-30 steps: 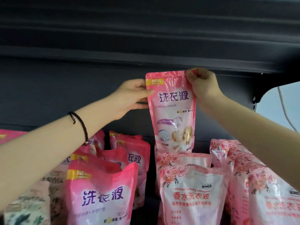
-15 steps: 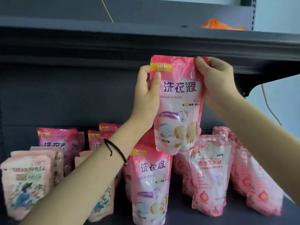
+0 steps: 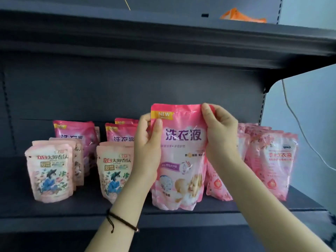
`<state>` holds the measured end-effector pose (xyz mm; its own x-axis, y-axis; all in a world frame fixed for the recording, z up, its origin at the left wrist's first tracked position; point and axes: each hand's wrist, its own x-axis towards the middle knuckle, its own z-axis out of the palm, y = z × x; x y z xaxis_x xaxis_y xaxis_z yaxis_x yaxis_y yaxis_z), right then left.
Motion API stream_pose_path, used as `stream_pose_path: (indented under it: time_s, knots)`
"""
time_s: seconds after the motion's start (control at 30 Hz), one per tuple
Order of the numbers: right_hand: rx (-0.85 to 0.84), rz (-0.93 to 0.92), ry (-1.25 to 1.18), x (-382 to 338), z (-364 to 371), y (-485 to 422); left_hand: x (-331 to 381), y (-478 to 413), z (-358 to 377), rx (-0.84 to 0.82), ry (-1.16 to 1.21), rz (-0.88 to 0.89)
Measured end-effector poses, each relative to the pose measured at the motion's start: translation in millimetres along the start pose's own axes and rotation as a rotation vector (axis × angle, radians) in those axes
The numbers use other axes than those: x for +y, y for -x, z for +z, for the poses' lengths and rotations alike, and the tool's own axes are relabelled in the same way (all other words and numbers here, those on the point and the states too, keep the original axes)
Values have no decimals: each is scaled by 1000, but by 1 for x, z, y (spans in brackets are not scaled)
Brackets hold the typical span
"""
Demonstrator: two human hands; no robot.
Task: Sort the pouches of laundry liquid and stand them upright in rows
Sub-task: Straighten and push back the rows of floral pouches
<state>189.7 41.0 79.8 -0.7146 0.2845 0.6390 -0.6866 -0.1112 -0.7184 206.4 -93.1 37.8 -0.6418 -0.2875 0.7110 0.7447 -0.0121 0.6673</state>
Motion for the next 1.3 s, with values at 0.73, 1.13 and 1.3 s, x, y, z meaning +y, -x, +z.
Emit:
stream_pose_path:
  time_s: [0.73, 1.13, 1.3]
  knots:
    - [150, -31, -23, 100, 20, 8, -111, 86, -49, -260, -559, 180]
    - [142, 2, -62, 123, 32, -10, -137, 60, -57, -354, -649, 82]
    - [94, 24, -50, 138, 25, -8, -148, 61, -57, -344, -740, 105]
